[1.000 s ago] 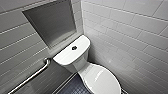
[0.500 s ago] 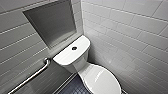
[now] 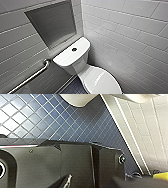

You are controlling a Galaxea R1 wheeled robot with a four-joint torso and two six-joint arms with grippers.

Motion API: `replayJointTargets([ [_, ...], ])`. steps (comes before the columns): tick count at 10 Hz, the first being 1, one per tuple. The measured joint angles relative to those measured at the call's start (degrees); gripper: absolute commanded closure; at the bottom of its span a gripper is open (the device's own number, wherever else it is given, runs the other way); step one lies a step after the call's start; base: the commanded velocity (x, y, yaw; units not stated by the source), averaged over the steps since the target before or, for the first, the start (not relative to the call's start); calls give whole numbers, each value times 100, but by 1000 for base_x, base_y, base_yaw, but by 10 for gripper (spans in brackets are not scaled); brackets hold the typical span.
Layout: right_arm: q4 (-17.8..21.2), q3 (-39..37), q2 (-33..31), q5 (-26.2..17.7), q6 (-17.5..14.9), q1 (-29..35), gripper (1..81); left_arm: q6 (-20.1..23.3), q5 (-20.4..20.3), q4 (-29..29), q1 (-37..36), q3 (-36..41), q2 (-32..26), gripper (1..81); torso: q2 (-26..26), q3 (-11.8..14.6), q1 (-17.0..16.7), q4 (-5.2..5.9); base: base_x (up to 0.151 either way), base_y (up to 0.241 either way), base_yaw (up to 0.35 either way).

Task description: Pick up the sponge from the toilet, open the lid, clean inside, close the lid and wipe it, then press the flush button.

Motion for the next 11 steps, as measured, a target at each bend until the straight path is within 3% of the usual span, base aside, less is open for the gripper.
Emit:
replayJointTargets([
  [5,-18,-74,77,40,0,63,811,0,-85,0,-78,4,74,10,11,2,9,0,-73,0,0],
  [7,-88,-74,133,-34,5,-98,811,0,41,0,143,1,27,10,5,2,2,0,0,0,0],
  [11,-104,-98,132,0,2,16,811,-4,-89,-2,-127,-13,96,10,5,2,4,0,0,0,0],
])
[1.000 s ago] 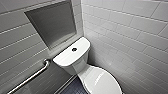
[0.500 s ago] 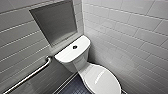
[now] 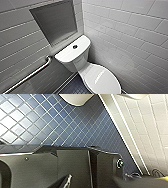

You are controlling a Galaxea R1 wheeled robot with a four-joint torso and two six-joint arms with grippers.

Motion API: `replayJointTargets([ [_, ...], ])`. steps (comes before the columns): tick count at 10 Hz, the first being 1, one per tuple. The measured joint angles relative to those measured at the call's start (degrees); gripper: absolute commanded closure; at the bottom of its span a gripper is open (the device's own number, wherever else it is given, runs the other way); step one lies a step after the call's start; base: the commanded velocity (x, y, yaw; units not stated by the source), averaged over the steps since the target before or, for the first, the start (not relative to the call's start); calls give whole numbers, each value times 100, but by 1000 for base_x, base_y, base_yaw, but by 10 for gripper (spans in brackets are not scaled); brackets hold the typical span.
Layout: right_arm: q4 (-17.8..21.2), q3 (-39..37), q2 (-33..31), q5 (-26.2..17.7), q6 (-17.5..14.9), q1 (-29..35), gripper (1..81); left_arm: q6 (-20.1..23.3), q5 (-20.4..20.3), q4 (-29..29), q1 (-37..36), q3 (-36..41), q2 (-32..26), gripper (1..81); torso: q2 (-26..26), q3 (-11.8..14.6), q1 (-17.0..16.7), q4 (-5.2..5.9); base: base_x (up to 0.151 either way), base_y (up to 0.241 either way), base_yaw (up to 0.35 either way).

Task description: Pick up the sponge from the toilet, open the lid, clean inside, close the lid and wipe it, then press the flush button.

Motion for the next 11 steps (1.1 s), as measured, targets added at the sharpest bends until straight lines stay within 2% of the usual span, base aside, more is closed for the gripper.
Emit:
replayJointTargets([
  [4,-74,-199,122,-4,0,-24,811,-49,-9,-313,-750,-304,265,10,0,0,0,0,0,0,0],
  [8,-138,-603,400,-20,5,-28,811,-71,89,-468,-750,-339,540,10,0,0,0,-2,0,0,0],
  [9,-138,-608,397,-17,5,-20,811,-88,85,-467,-764,-339,545,10,0,0,0,-33,0,0,0],
  [11,-182,-619,401,-4,7,-16,811,-88,87,-467,-764,-350,571,10,0,0,0,-227,0,0,0],
])
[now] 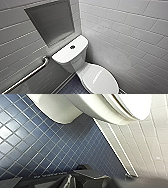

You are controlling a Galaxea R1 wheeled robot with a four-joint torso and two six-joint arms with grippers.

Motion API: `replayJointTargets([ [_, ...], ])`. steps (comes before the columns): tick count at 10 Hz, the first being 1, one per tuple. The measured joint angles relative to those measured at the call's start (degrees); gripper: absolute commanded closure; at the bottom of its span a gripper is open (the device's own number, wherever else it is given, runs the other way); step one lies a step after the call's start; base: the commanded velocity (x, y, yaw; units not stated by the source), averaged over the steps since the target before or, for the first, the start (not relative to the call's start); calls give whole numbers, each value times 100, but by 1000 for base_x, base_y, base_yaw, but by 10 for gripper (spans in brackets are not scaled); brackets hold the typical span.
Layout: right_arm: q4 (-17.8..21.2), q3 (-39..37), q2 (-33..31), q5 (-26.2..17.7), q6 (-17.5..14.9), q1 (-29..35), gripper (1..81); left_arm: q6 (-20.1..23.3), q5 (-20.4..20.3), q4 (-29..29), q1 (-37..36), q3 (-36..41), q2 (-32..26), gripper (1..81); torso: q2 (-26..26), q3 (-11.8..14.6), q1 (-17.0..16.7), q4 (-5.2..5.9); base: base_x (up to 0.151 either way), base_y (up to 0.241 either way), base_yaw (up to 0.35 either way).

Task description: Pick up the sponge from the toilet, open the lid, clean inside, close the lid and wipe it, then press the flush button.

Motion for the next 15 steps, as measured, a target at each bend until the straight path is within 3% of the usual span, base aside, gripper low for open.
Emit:
replayJointTargets([
  [6,-45,0,82,-5,0,0,811,-17,5,-128,-116,-27,28,10,0,0,0,-757,0,0,0],
  [10,-56,-69,171,-5,-2,20,811,-17,127,-168,-60,-336,-20,10,-114,0,70,-791,0,0,0],
  [15,-74,-69,173,-20,0,18,811,-17,134,-172,-66,-334,157,10,-1150,0,710,-791,0,0,0],
])
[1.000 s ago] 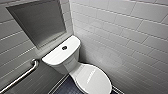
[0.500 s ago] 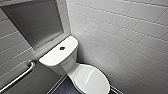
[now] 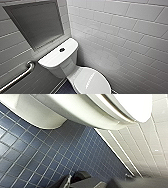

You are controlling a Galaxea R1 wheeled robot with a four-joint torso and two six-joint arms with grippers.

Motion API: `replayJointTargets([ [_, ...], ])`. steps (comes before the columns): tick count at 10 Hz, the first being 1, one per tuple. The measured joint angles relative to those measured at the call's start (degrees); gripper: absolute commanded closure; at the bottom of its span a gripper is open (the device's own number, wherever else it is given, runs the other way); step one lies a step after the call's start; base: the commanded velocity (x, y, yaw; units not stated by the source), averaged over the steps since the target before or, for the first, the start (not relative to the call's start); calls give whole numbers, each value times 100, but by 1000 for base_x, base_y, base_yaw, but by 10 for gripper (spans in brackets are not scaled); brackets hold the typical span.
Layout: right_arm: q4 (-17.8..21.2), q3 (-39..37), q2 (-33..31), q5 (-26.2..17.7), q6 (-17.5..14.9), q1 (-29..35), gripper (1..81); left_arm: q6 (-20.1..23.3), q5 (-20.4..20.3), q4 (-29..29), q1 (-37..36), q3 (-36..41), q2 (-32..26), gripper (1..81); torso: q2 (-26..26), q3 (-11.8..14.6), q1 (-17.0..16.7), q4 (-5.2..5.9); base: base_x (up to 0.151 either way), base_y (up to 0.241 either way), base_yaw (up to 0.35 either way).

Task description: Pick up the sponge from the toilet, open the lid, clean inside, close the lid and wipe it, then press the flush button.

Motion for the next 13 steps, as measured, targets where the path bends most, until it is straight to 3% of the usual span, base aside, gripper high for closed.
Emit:
replayJointTargets([
  [3,-1,-2,0,1,-2,-22,811,0,11,0,2,34,38,10,-363,0,221,0,0,0,0],
  [13,-84,-367,355,-52,0,-30,811,-71,-66,-46,-284,-322,717,10,-382,0,238,0,0,0,0],
])
